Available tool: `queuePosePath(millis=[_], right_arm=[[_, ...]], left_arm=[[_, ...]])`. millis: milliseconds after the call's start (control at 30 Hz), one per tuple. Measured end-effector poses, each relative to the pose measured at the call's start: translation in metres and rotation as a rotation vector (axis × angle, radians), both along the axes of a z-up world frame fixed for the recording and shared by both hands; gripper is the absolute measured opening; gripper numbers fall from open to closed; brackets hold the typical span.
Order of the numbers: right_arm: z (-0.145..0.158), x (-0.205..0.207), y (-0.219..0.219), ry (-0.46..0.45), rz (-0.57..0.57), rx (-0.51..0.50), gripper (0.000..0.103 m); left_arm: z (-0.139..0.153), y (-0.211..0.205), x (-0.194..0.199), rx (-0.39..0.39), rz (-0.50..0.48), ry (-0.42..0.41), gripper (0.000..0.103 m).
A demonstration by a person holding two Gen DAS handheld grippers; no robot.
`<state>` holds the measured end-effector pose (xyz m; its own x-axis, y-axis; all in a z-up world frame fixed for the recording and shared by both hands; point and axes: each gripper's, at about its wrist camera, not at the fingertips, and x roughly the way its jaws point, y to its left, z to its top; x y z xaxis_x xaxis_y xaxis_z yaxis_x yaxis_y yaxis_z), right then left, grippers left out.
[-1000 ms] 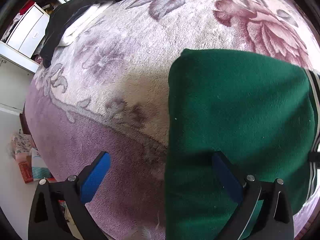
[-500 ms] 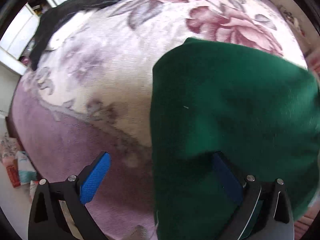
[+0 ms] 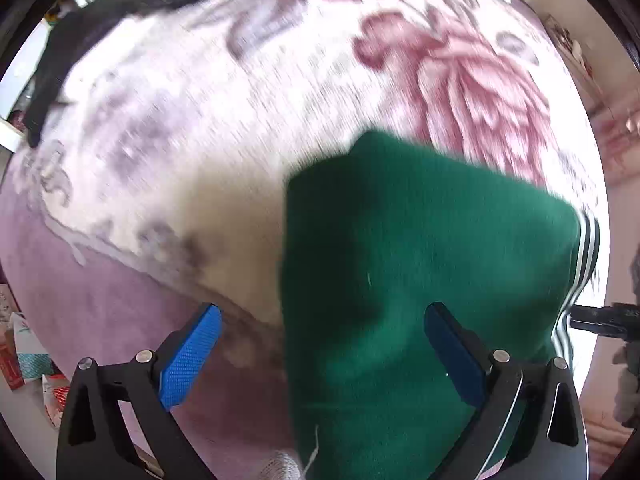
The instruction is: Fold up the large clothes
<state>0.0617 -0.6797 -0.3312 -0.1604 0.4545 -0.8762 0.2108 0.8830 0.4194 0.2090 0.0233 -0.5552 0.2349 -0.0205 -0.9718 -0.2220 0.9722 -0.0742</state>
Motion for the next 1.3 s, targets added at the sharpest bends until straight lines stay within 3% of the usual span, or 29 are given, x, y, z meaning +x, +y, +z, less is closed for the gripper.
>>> queuePosePath(millis=[133,233,300,367,400,467,567,667,800,933,1000,1067,1167,1300], right_arm=[[0.044,0.023,0.014,-0.157,-0.004,-0.109,0.057],[0.049,0.051,0.051,-0.226,0.028,-0.024,0.057],[0.027,0.069,0.08,-0.217,0.07,-0.014,0.056],[-0.013,0.081,0.087,-0.123,0.106,-0.124,0.056],[-0.026,0.084,0.086,-0.072,0.084,-0.105,0.057],[-0.019,0.092,0.083,-0.048,0.078,-0.063,0.057],[0.011,0.087,0.059,-0.1,0.051,-0.01,0.062],[0.017,0.063,0.03,-0.061,-0.02,0.067,0.064],[-0.008,0.015,0.019,0.028,-0.067,0.087,0.064],[-0.005,-0.039,0.015,0.058,-0.085,0.083,0.064],[-0.016,-0.063,0.025,0.075,-0.054,0.066,0.064],[-0.036,-0.082,0.035,0.104,-0.006,-0.04,0.066],[-0.042,-0.074,0.041,0.196,-0.042,-0.033,0.068],[0.029,-0.022,0.078,-0.023,0.119,-0.184,0.07]], left_arm=[[-0.004,0.015,0.041,0.091,0.033,-0.042,0.103],[-0.042,0.022,0.076,0.08,0.03,0.033,0.103],[-0.062,0.026,0.088,0.047,0.025,0.071,0.103],[-0.073,0.029,0.097,0.005,0.029,0.081,0.103],[-0.073,0.031,0.099,0.004,0.037,0.086,0.103],[-0.064,0.031,0.097,0.018,0.027,0.075,0.103],[-0.036,0.033,0.078,0.023,0.041,0.013,0.103],[-0.009,0.035,0.044,0.061,0.062,-0.026,0.103],[0.012,0.043,-0.016,0.039,0.137,-0.009,0.103],[-0.008,0.03,-0.071,0.014,0.152,0.099,0.103],[-0.033,0.012,-0.096,0.036,0.12,0.172,0.103],[-0.053,0.005,-0.109,0.078,0.119,0.173,0.103],[-0.051,0.015,-0.104,0.052,0.162,0.188,0.103],[-0.025,0.028,-0.084,0.154,0.189,0.148,0.103]])
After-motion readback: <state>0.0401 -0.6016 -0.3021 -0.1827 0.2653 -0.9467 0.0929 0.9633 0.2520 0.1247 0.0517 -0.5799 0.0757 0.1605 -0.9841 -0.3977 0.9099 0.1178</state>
